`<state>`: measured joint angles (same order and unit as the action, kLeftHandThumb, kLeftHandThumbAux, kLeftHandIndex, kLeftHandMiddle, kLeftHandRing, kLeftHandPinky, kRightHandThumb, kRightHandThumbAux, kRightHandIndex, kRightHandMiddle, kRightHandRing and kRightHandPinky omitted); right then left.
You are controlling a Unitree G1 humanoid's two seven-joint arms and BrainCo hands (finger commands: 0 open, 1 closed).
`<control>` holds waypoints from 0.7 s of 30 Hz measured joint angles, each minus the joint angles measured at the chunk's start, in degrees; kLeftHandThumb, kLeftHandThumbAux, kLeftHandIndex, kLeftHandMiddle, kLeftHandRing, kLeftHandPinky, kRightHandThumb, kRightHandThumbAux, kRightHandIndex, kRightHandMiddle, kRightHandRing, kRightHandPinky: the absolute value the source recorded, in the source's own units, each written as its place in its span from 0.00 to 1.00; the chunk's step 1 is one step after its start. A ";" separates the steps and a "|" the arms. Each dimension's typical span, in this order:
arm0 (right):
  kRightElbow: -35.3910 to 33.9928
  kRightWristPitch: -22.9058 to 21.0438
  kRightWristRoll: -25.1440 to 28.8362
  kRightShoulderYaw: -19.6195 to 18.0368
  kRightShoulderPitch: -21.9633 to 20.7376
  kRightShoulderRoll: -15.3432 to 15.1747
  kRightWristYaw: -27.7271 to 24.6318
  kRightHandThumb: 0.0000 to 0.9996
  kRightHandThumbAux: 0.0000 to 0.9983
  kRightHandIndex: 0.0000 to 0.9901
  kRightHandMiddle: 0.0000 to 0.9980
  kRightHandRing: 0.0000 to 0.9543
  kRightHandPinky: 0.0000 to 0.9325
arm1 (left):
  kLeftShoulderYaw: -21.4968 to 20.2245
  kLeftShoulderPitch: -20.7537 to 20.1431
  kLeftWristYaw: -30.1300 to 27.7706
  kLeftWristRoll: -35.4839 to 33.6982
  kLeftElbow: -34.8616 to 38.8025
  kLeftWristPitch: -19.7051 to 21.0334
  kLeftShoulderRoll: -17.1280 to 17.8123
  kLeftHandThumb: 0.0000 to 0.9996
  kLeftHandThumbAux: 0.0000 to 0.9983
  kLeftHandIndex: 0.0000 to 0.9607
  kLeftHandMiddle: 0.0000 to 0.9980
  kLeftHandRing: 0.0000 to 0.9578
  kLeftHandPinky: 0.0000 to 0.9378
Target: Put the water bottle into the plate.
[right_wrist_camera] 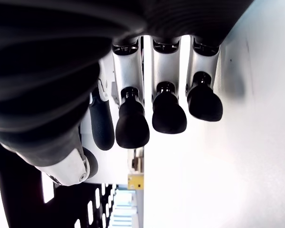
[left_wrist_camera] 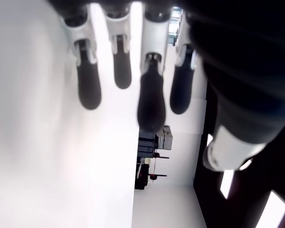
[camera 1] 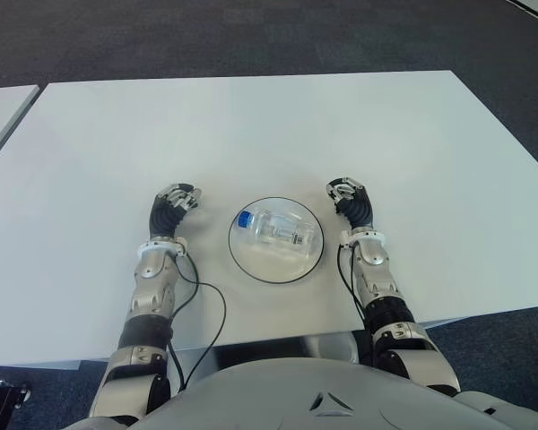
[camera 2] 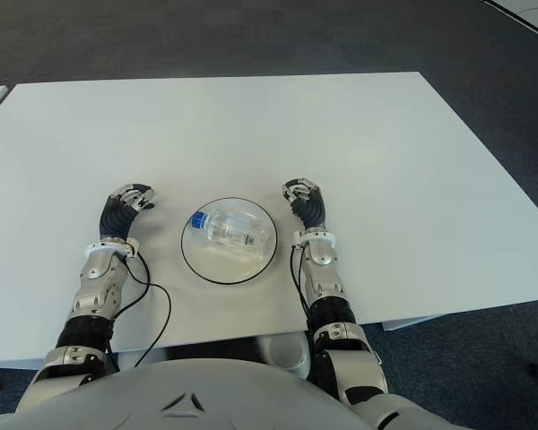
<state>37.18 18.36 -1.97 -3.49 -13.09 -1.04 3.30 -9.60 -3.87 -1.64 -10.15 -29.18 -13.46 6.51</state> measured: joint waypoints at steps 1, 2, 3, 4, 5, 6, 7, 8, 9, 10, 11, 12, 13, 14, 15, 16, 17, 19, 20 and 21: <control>0.00 0.04 0.00 0.00 0.02 -0.01 -0.03 0.70 0.73 0.44 0.81 0.83 0.83 | -0.02 -0.20 0.00 0.15 -0.61 -0.38 0.00 0.71 0.71 0.45 0.67 0.68 0.67; 0.00 0.07 0.00 -0.01 0.04 -0.01 -0.05 0.70 0.73 0.44 0.81 0.83 0.83 | -0.02 -0.46 0.00 0.29 -1.23 -0.75 0.00 0.71 0.71 0.45 0.67 0.68 0.67; 0.00 0.09 -0.01 0.00 0.05 -0.02 -0.05 0.70 0.73 0.44 0.82 0.83 0.84 | 0.01 -0.79 0.00 0.76 -2.18 -1.22 0.01 0.71 0.71 0.45 0.67 0.68 0.67; 0.01 0.09 -0.01 0.00 0.05 -0.02 -0.05 0.70 0.73 0.44 0.82 0.83 0.84 | 0.03 -1.02 0.00 1.15 -2.77 -1.64 0.01 0.71 0.71 0.45 0.67 0.68 0.66; 0.01 0.10 -0.01 -0.01 0.07 -0.03 -0.04 0.70 0.73 0.44 0.82 0.83 0.84 | 0.08 -1.27 0.00 1.41 -3.31 -2.03 0.02 0.71 0.71 0.45 0.67 0.68 0.66; 0.02 0.10 -0.01 0.00 0.07 -0.04 -0.04 0.70 0.73 0.44 0.82 0.83 0.84 | 0.17 -1.58 0.00 1.78 -3.89 -2.40 0.03 0.71 0.71 0.45 0.67 0.68 0.66; 0.02 0.10 -0.01 0.00 0.08 -0.04 -0.05 0.70 0.73 0.44 0.82 0.83 0.83 | 0.24 -1.79 0.00 2.11 -4.38 -2.72 0.05 0.71 0.71 0.45 0.67 0.68 0.66; 0.01 0.11 -0.01 0.00 0.12 -0.03 -0.05 0.70 0.73 0.44 0.82 0.83 0.83 | 0.37 -2.00 0.00 2.40 -4.90 -3.10 0.08 0.71 0.71 0.45 0.67 0.68 0.66; 0.00 0.11 -0.01 0.00 0.16 -0.03 -0.06 0.70 0.73 0.44 0.82 0.83 0.83 | 0.46 -2.11 0.00 2.69 -5.23 -3.44 0.10 0.71 0.71 0.45 0.67 0.68 0.66; -0.02 0.12 -0.01 0.00 0.20 -0.04 -0.07 0.70 0.73 0.44 0.82 0.83 0.83 | 0.58 -2.23 0.02 3.03 -5.55 -3.74 0.13 0.71 0.71 0.45 0.66 0.67 0.65; -0.05 0.14 -0.01 0.00 0.24 -0.04 -0.07 0.70 0.73 0.44 0.82 0.83 0.83 | 0.72 -2.36 0.06 3.48 -5.93 -4.08 0.18 0.71 0.71 0.45 0.66 0.67 0.65; -0.06 0.17 -0.01 0.00 0.27 -0.05 -0.07 0.70 0.73 0.44 0.82 0.83 0.84 | 0.82 -2.46 0.07 3.65 -6.25 -4.40 0.22 0.71 0.71 0.45 0.66 0.67 0.65; -0.06 0.18 -0.01 0.00 0.28 -0.05 -0.07 0.70 0.73 0.44 0.82 0.83 0.84 | 0.90 -2.55 0.08 4.03 -6.58 -4.71 0.26 0.71 0.71 0.45 0.66 0.67 0.65; -0.06 0.18 -0.01 0.00 0.29 -0.05 -0.07 0.70 0.73 0.44 0.82 0.83 0.84 | 0.98 -2.64 0.09 4.34 -6.86 -4.97 0.31 0.71 0.71 0.45 0.66 0.67 0.65; -0.06 0.19 -0.01 0.00 0.30 -0.05 -0.07 0.70 0.73 0.44 0.82 0.83 0.84 | 1.05 -2.71 0.10 4.61 -7.05 -5.17 0.35 0.71 0.71 0.45 0.66 0.67 0.65; -0.08 0.20 -0.01 0.00 0.31 -0.05 -0.06 0.70 0.73 0.44 0.82 0.83 0.84 | 1.11 -2.78 0.12 4.77 -7.24 -5.37 0.38 0.71 0.71 0.45 0.66 0.67 0.65; -0.08 0.21 -0.01 0.00 0.33 -0.06 -0.06 0.70 0.73 0.44 0.82 0.83 0.84 | 1.15 -2.83 0.15 4.91 -7.39 -5.50 0.37 0.71 0.71 0.45 0.66 0.67 0.65; -0.12 0.21 -0.01 0.00 0.36 -0.06 -0.06 0.70 0.73 0.44 0.82 0.83 0.84 | 1.20 -2.89 0.51 5.22 -7.44 -5.51 0.28 0.71 0.72 0.45 0.65 0.66 0.65; -0.13 0.21 -0.01 0.00 0.37 -0.07 -0.06 0.70 0.73 0.44 0.82 0.83 0.84 | 1.21 -2.91 0.80 5.30 -7.43 -5.51 0.18 0.71 0.72 0.45 0.65 0.66 0.65; -0.15 0.21 -0.01 0.00 0.39 -0.07 -0.06 0.70 0.73 0.44 0.82 0.84 0.84 | 1.21 -2.93 1.09 5.36 -7.43 -5.51 0.09 0.71 0.72 0.45 0.65 0.67 0.66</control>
<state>37.03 18.57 -1.99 -3.49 -12.70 -1.12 3.25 -8.39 -6.80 -0.56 -4.79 -36.61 -18.98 6.60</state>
